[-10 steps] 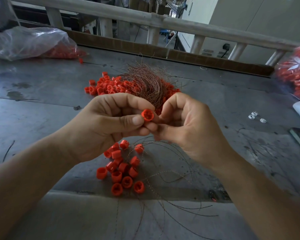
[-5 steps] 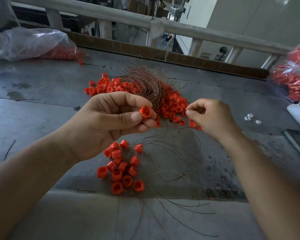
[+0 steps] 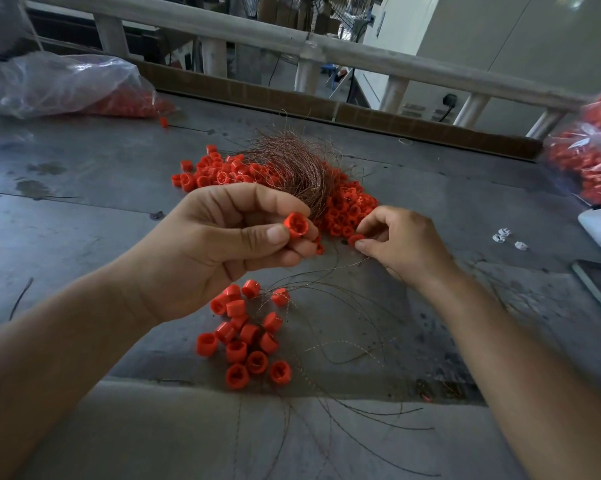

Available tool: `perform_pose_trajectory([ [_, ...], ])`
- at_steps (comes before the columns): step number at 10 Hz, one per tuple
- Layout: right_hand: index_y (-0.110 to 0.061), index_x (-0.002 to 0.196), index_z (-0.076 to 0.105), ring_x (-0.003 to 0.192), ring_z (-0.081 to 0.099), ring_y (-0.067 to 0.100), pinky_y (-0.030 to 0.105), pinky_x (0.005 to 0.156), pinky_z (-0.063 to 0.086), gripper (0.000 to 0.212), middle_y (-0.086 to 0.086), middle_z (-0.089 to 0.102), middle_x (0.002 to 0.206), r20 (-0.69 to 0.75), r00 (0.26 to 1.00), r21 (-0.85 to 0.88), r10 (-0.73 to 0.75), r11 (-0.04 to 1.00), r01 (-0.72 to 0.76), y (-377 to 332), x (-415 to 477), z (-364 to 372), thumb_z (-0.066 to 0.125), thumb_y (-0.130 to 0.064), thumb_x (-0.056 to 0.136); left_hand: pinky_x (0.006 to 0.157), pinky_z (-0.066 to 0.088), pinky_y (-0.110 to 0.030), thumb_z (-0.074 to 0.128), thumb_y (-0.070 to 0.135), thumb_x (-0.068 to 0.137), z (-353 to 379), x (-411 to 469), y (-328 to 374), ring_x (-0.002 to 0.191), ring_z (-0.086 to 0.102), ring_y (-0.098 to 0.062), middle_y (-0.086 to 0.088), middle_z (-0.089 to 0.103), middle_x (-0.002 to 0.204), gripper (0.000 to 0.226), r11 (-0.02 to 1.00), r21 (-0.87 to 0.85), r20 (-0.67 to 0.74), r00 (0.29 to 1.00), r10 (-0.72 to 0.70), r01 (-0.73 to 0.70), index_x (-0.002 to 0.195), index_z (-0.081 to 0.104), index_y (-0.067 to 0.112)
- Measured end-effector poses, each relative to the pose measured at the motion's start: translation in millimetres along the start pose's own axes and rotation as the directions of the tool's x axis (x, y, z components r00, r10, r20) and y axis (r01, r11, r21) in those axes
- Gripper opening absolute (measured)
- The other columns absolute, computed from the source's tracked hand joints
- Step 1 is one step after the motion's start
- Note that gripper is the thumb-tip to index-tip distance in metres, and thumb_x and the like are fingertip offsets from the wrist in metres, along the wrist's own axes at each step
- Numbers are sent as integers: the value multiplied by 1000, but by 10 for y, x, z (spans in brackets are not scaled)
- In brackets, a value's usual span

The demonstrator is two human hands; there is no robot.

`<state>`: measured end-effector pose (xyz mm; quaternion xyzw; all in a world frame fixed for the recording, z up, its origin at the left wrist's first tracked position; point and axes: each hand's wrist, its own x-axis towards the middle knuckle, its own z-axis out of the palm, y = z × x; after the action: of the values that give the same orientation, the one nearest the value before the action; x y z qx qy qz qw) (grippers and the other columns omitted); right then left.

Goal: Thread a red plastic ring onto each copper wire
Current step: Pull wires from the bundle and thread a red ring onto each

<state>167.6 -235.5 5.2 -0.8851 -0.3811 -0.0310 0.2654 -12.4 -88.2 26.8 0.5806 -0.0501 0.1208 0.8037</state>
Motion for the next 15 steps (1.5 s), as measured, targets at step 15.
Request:
perform_pose_trajectory([
  [15,-12,85,63,62,63,9,16,57,50,22,0,67,68,255,955,862,-153,484,-153,-560,-352,-305,62,-19,64,62,54,-17,60,7,60,49,43,-61,72,70,-15,-7,73,75,27,972,217,-170,984,-58,95,80,76,16],
])
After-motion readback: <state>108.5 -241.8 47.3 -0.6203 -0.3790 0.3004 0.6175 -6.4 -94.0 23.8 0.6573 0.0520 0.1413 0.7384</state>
